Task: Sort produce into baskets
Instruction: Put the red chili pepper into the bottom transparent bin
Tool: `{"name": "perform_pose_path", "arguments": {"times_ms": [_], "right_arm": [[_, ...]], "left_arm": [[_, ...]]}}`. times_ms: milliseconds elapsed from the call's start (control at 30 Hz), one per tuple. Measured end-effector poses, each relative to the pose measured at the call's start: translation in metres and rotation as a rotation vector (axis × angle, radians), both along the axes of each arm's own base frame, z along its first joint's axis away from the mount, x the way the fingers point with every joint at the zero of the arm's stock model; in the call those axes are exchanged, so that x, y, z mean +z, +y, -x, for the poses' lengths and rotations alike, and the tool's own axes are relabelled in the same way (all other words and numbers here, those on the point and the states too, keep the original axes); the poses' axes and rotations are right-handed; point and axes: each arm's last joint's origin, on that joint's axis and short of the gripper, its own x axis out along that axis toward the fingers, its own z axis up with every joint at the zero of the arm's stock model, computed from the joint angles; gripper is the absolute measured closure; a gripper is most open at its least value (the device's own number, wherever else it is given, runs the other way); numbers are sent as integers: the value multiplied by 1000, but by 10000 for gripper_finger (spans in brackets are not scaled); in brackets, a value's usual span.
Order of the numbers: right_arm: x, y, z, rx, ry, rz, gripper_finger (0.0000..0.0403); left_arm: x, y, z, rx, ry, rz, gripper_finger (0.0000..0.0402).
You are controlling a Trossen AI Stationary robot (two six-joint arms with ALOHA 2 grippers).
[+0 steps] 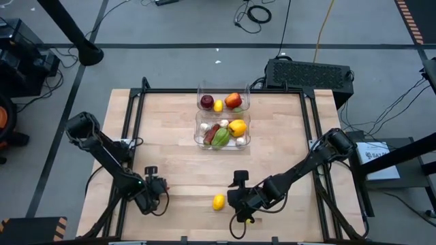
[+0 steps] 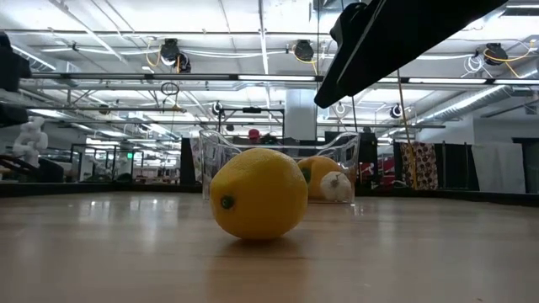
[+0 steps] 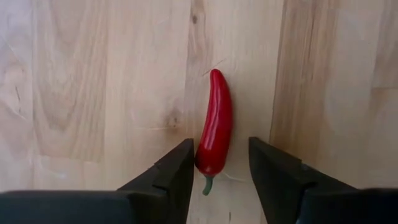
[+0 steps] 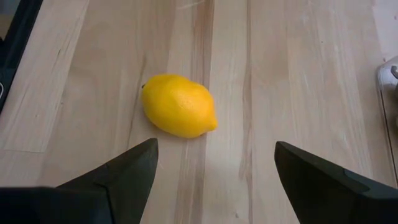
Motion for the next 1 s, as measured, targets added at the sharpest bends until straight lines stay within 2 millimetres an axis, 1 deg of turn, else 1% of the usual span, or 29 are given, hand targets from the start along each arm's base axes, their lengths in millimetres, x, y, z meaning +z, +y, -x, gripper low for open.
{"name": "perform_pose_path", "arguments": {"times_ms": [600, 733, 1000], "right_arm": [[0, 0, 0, 0, 0, 0, 90], [0, 0, 0, 0, 0, 0, 90], [0, 0, 0, 0, 0, 0, 90]], "left_arm": [[0, 2, -2, -19, 3, -2, 310], [0, 2, -2, -18, 2, -5, 317], [2, 2, -3, -14, -3, -26, 318]]}}
